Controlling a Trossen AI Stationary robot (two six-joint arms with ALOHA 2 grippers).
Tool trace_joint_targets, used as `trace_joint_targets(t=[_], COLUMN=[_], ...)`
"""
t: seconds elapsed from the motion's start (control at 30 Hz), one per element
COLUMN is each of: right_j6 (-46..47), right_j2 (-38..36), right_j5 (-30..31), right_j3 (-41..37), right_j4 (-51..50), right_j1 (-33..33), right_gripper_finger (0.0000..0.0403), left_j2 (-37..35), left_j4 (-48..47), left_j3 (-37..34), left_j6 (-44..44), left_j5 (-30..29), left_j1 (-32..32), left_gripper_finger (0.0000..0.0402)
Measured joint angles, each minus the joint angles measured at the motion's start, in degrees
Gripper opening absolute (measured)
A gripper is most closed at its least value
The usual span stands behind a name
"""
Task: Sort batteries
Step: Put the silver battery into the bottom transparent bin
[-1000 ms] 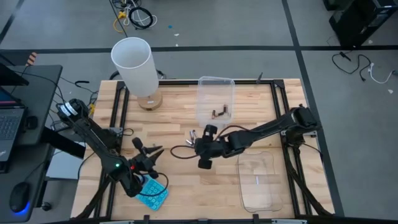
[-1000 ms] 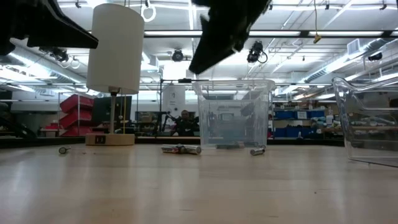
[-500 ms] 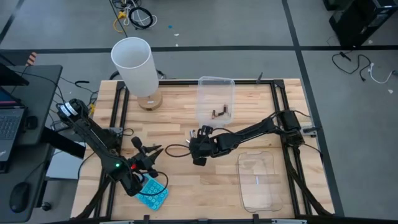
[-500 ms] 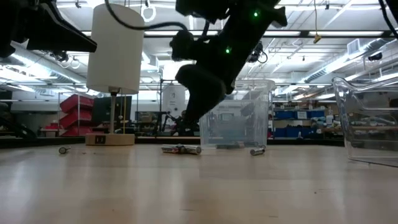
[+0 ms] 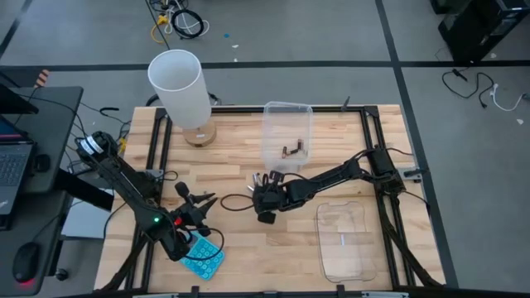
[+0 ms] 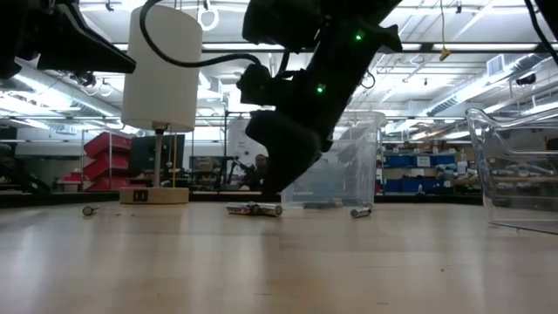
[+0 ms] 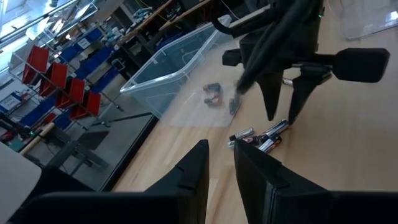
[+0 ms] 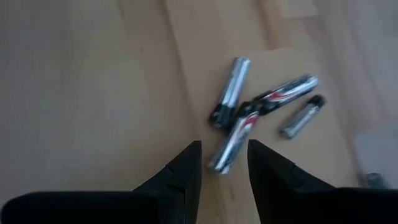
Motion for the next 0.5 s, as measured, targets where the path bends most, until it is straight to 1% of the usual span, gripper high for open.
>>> trace_joint_targets(t=[0.3, 0.5], right_j6=[-1.0, -0.9], right_j2=[0.0, 0.0], right_j5=[-0.5, 0.6], right_j3=[0.0, -0.3], right_j4=[0.0, 0.7], right_j1=[0.0, -0.3], right_gripper_finger=[0.0144, 0.0159], left_j2=[0.0, 0.0], left_j4=[0.0, 0.0], left_j3=[0.0, 0.0], left_j6=[-0.1, -0.1], left_j5=[0.0, 0.1], left_j1=[0.0, 0.0], left_gripper_finger=[0.0078, 0.0078])
